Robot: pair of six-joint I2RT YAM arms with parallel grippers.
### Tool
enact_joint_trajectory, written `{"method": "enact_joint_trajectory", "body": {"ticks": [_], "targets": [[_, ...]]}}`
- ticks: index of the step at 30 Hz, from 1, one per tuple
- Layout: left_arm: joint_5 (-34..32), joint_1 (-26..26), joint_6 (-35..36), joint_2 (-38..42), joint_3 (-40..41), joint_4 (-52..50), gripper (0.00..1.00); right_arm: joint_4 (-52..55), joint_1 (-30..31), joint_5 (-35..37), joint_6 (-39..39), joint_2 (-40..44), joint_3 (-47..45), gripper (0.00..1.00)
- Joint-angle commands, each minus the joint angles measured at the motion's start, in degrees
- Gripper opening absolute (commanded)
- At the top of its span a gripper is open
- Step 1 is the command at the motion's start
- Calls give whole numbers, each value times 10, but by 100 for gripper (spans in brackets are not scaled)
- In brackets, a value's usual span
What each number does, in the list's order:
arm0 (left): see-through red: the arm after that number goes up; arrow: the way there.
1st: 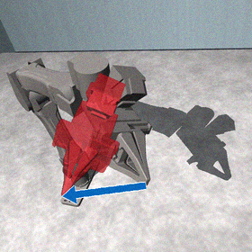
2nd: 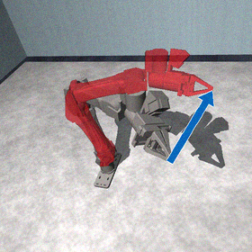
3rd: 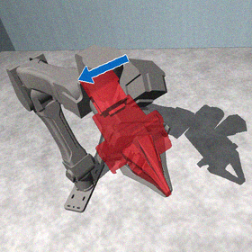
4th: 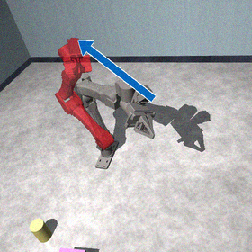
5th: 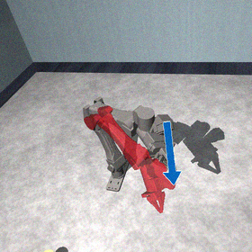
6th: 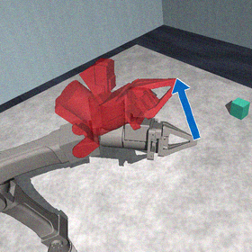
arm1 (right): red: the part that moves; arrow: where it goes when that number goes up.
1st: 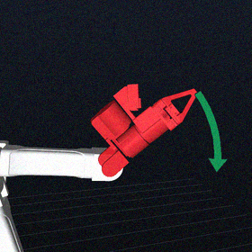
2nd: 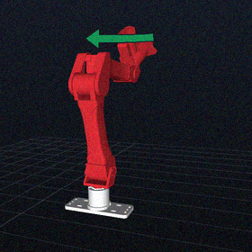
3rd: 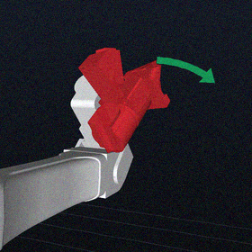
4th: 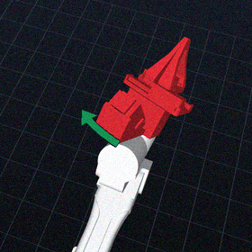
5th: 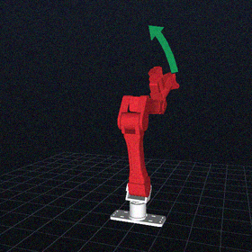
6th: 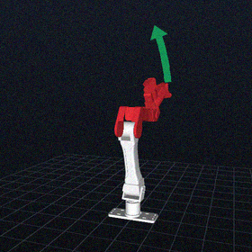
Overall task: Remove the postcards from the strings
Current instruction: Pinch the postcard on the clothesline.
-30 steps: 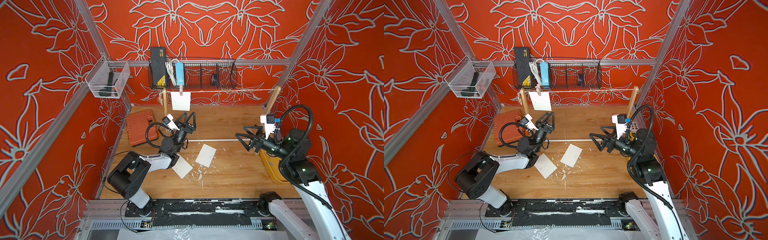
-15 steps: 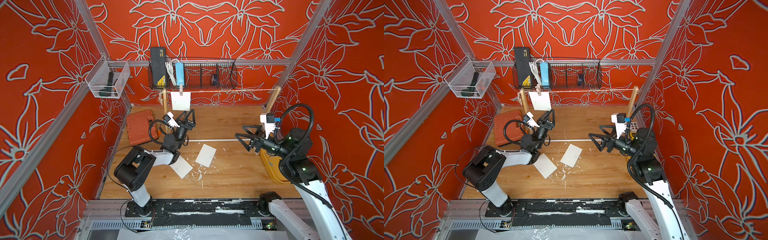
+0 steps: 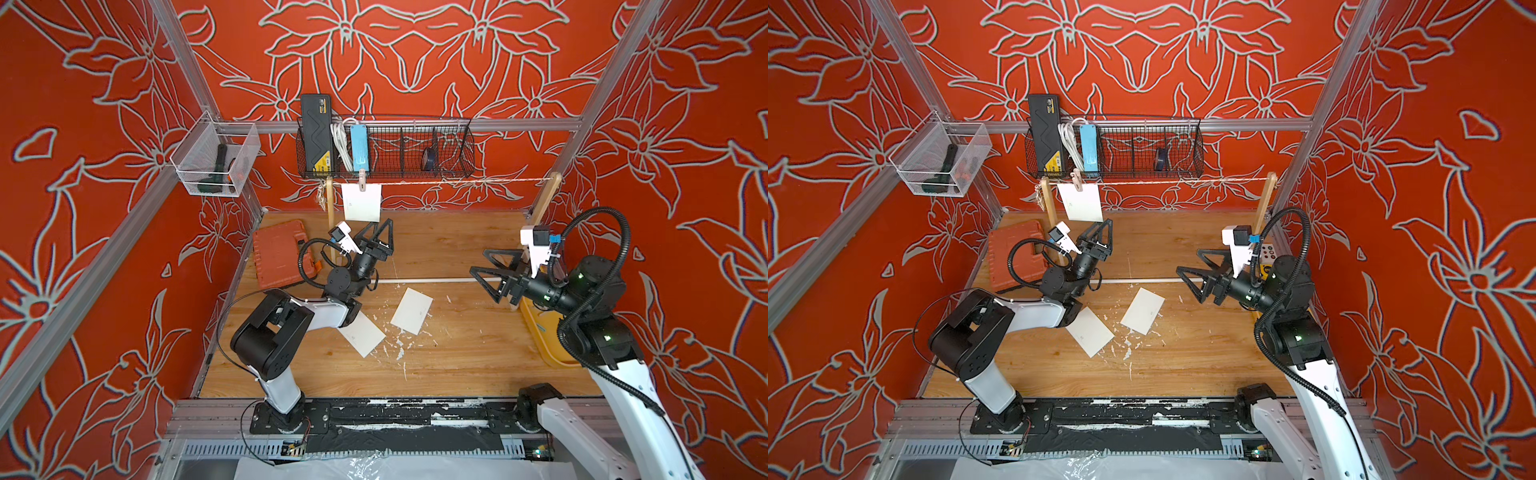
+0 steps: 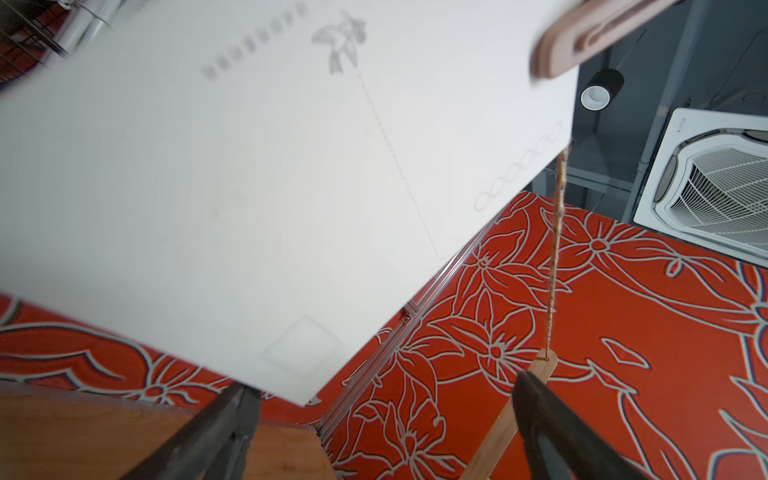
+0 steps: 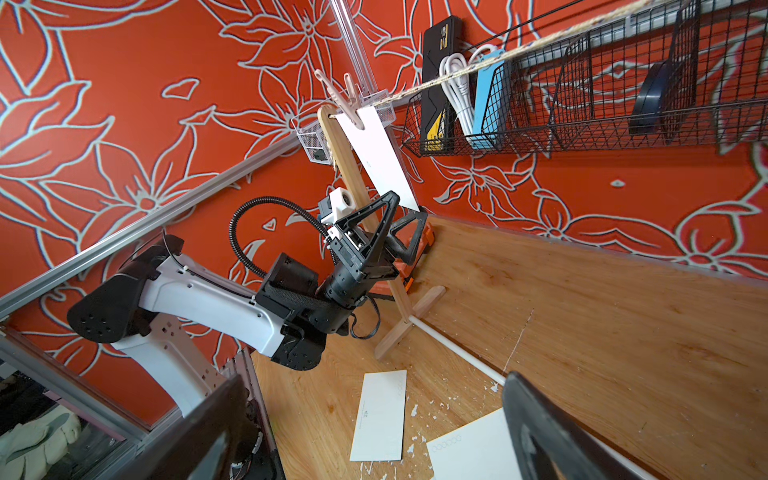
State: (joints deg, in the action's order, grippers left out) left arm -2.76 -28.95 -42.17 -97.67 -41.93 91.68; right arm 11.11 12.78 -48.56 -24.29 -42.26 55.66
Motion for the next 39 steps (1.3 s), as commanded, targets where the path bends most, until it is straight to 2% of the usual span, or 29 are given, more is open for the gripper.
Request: {"method": "enact_joint_trajectory", "body": {"ticks": [1,8,13,21,36,39], "targets": [[34,-4,27,22,11,134,90,-19,4,-2,7,3,2,96],[45,-5,42,46,20,134,88,-26,4,3,1,1,-4,96],[4,-5,27,30,22,127,97,-30,4,-3,-5,1,1,96],[-36,1,8,4,19,117,97,-20,4,-3,3,2,7,96],[-10,21,12,-7,-44,114,97,-27,4,-3,1,8,-3,96],[-1,21,11,-6,-40,130,93,-28,4,-3,2,8,-4,96]]}}
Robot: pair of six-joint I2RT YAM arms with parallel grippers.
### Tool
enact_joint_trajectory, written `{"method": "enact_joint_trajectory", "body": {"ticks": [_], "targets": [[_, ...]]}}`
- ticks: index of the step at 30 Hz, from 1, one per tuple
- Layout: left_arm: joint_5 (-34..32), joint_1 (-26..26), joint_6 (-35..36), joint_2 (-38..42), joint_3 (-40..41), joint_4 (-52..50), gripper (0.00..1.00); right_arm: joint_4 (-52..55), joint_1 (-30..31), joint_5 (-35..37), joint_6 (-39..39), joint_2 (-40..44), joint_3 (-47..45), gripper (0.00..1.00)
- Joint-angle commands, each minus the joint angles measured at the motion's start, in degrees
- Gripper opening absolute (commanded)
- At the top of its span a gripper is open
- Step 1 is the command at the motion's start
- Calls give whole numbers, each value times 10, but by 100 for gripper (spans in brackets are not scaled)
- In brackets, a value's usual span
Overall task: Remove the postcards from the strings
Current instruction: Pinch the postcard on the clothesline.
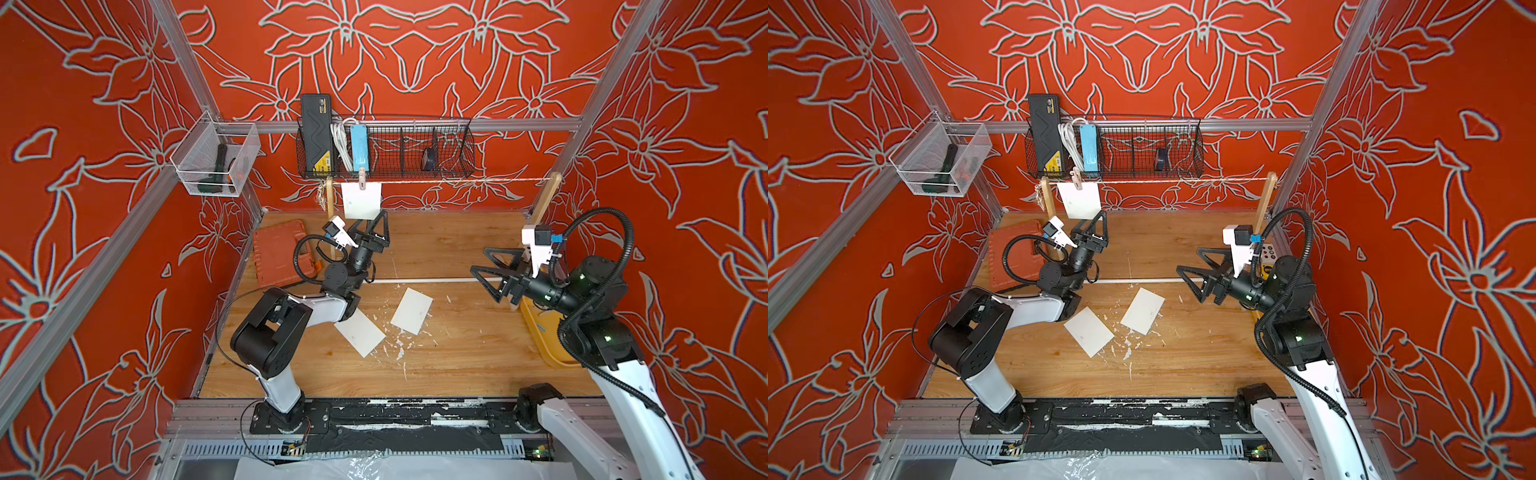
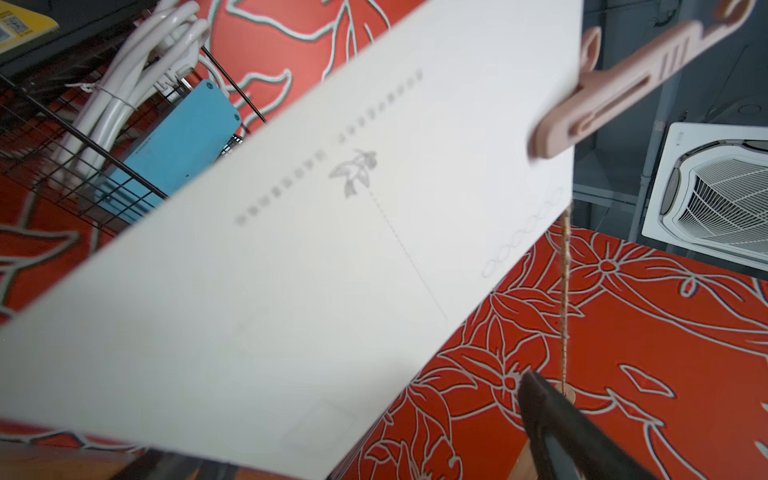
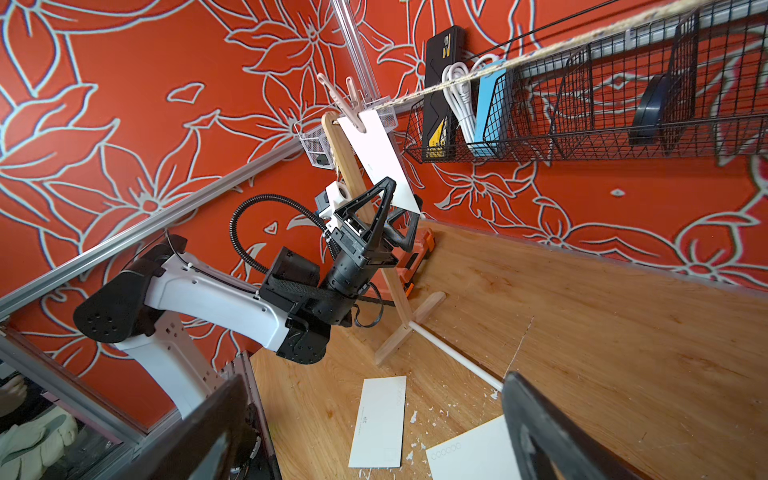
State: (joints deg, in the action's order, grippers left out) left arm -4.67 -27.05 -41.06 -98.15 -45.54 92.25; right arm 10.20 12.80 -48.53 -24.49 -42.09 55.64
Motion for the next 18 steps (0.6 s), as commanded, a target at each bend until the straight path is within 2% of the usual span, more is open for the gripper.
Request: {"method": "enact_joint_trajectory", "body": {"ticks": [1,6,18], "targets": [[22,2,-3,1,-2,129,92,-18,3,-2,3,5,-4,96],[46,0,0,23,14,129,85,-26,3,-1,1,4,-11,96],[56,-2,15,88,68,129,70,-39,4,5,-12,4,-23,95]]}}
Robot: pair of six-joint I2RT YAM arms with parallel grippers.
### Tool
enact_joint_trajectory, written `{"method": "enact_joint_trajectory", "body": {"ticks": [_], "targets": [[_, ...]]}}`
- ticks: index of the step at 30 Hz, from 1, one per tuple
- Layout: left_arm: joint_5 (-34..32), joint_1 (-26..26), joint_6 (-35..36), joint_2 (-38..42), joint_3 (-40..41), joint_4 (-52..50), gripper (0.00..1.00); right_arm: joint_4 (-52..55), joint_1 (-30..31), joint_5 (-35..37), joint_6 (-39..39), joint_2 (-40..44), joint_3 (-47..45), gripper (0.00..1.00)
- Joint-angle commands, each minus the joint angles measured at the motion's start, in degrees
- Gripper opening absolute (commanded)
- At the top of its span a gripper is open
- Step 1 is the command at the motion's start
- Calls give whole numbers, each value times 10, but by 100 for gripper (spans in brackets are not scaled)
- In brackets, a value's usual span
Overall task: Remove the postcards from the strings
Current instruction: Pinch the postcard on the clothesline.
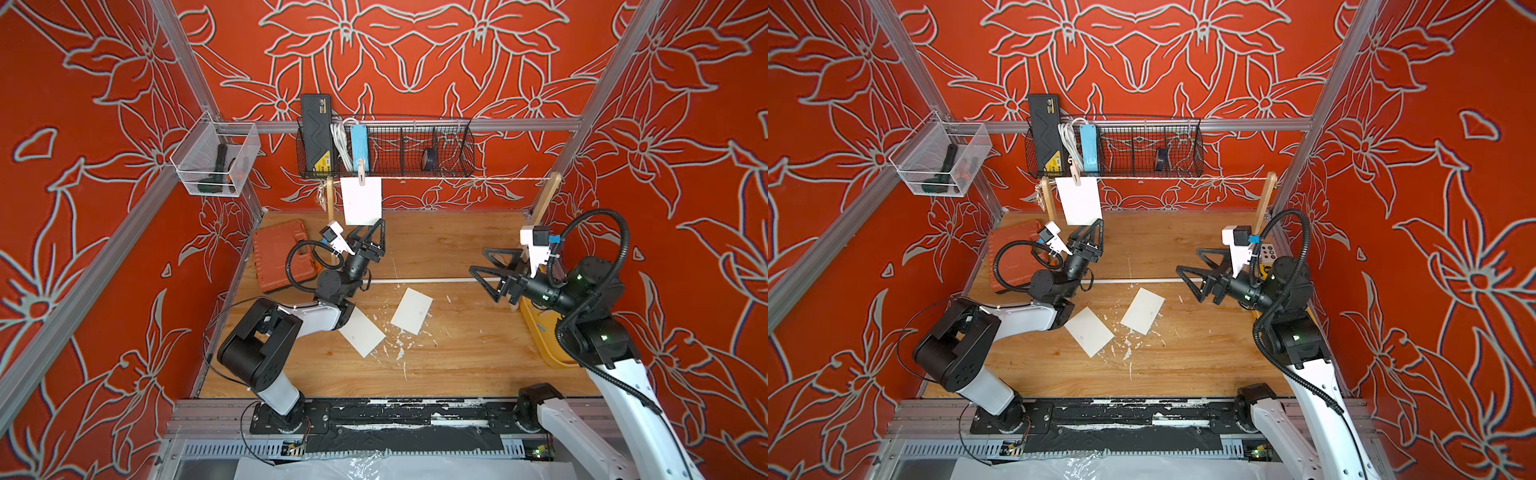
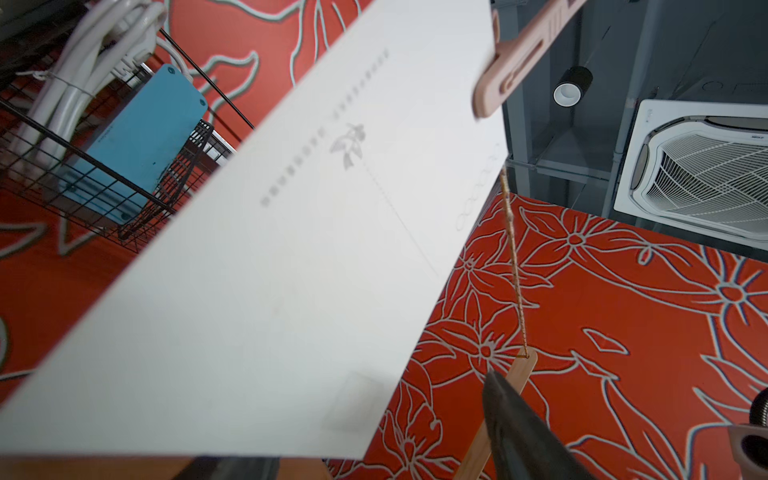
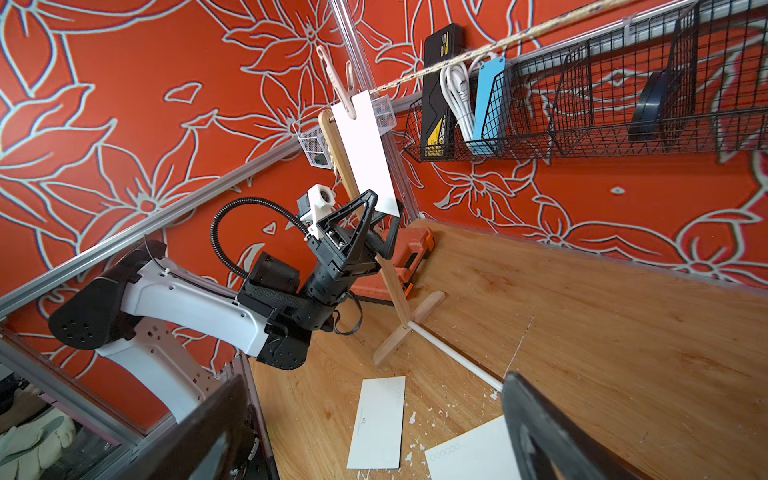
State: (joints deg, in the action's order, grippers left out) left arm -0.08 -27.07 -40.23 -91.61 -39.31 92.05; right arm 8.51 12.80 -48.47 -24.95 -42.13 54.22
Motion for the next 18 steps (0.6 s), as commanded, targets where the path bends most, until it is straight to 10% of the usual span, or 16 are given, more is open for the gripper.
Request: {"method": "enact_joint_trajectory", "body": {"ticks": [1,18], "targets": [[11,-2,5,25,8,131,70,-23,4,5,-8,5,-9,96],[10,-1,-7,65,54,131,31,-45,5,9,-25,-5,-14,95]]}}
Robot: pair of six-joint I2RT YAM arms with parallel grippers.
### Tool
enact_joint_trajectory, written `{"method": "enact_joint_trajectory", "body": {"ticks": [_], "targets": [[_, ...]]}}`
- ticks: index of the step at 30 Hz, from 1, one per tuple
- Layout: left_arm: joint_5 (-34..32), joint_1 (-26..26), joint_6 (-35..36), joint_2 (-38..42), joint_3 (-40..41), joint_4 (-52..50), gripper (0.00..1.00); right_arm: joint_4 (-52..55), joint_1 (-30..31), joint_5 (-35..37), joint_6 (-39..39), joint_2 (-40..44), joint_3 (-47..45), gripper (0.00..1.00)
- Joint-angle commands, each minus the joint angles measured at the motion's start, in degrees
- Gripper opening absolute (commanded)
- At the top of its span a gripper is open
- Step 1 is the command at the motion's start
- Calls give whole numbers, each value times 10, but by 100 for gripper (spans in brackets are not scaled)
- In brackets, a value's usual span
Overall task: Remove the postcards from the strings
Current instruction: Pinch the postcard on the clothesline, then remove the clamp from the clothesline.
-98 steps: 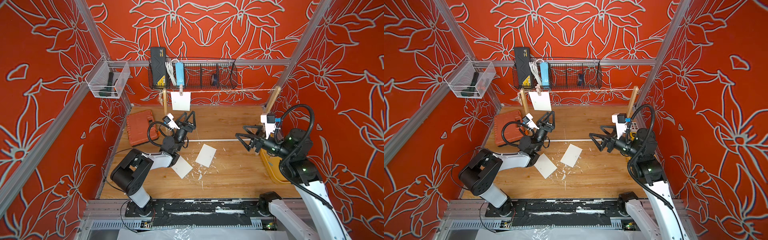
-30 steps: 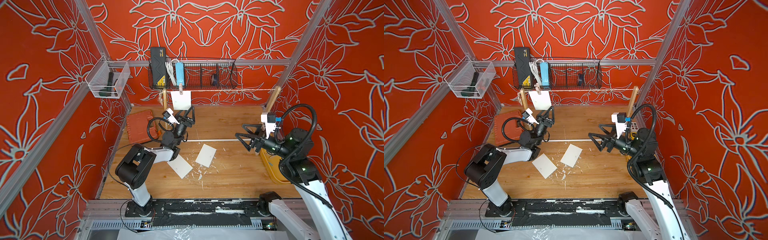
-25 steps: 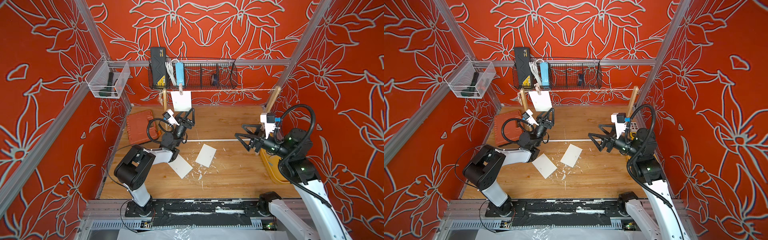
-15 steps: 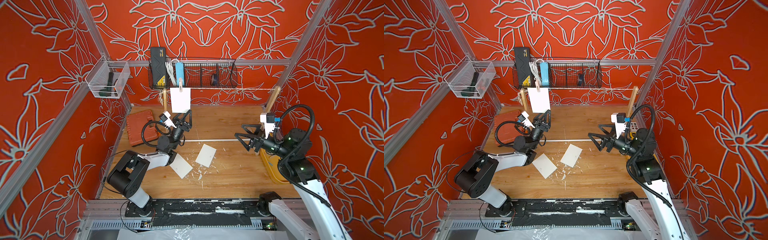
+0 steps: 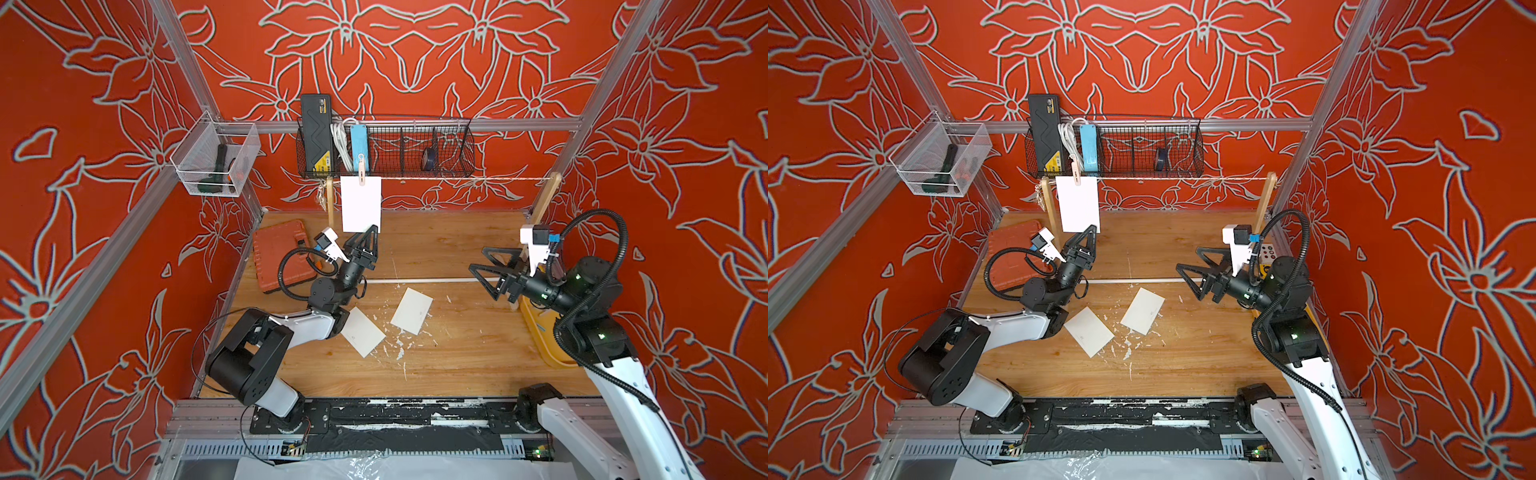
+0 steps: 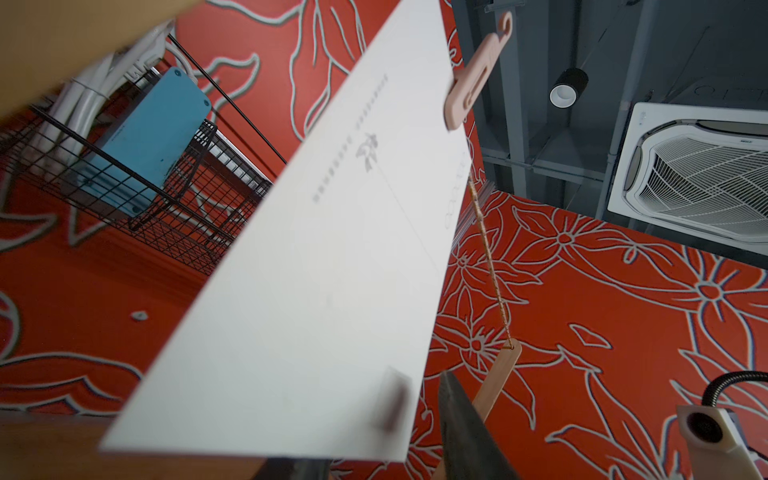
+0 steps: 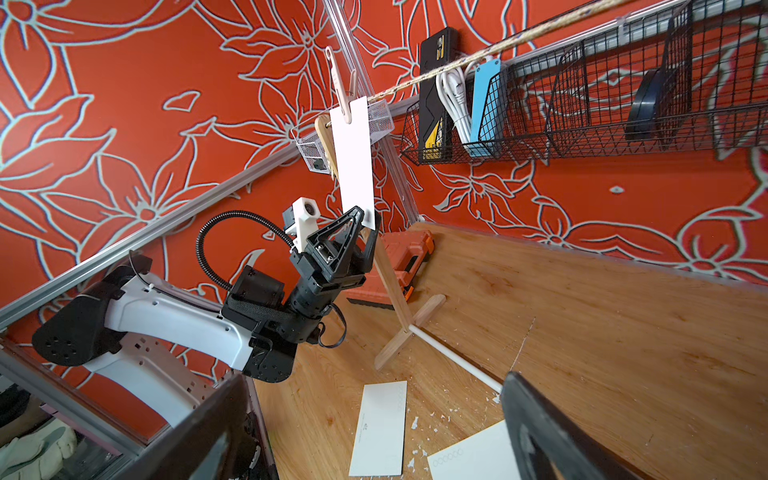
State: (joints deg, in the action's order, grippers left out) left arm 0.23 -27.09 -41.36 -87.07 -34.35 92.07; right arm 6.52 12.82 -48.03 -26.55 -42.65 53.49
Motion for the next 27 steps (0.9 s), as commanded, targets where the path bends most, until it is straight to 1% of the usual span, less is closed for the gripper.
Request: {"method": "enact_joint_trajectory", "body": {"ticks": [1,2,3,6,7,8,13,17,22,27], "targets": [[7,-1,5,22,7,130,28,-25,5,4,-9,0,-7,95],[7,-1,4,25,8,130,27,-27,5,4,-9,-1,-7,95],[7,-1,2,27,10,130,23,-27,5,4,-10,-2,-6,96],[7,0,2,29,9,127,6,-25,7,7,-8,-6,0,95],[8,1,0,29,9,124,2,-18,9,8,-2,-8,6,95],[9,2,-2,29,9,122,0,-6,14,12,7,-14,14,95],[12,2,-9,34,6,101,0,44,55,30,67,-57,76,97],[14,3,-9,39,5,91,0,67,85,35,105,-132,164,98],[13,7,-15,45,9,78,0,106,116,31,136,-252,313,98],[9,11,-21,49,13,65,0,178,139,33,148,-384,499,98]]}}
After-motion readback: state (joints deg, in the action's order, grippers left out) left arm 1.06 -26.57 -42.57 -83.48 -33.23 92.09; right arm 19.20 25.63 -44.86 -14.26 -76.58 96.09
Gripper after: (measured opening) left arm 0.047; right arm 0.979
